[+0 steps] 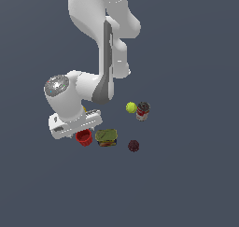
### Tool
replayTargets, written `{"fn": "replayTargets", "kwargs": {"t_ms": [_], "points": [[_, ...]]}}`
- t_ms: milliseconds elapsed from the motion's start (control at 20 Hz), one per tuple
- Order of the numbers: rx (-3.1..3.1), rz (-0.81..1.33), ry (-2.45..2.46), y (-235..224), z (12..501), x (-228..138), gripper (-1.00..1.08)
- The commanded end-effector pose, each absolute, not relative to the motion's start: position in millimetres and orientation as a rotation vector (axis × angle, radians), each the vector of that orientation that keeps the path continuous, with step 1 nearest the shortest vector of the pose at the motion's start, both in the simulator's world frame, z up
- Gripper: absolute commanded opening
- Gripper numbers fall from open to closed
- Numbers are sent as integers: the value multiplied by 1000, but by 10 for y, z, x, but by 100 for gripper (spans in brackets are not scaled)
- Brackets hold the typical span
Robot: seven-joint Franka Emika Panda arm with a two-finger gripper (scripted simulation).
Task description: Pick up a designated object from a clutter of objects.
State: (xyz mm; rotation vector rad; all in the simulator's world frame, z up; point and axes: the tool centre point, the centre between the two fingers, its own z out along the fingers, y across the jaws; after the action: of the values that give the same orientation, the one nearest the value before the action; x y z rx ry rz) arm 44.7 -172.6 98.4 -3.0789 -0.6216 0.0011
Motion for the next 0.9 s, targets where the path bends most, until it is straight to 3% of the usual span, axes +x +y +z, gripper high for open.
{"fn": "replayTargets", "kwargs": {"t_ms": [0, 850], "points": [[-3079, 1, -622, -1725, 984, 447, 100], [-3078, 0, -628, -1730, 473, 448, 100]]}}
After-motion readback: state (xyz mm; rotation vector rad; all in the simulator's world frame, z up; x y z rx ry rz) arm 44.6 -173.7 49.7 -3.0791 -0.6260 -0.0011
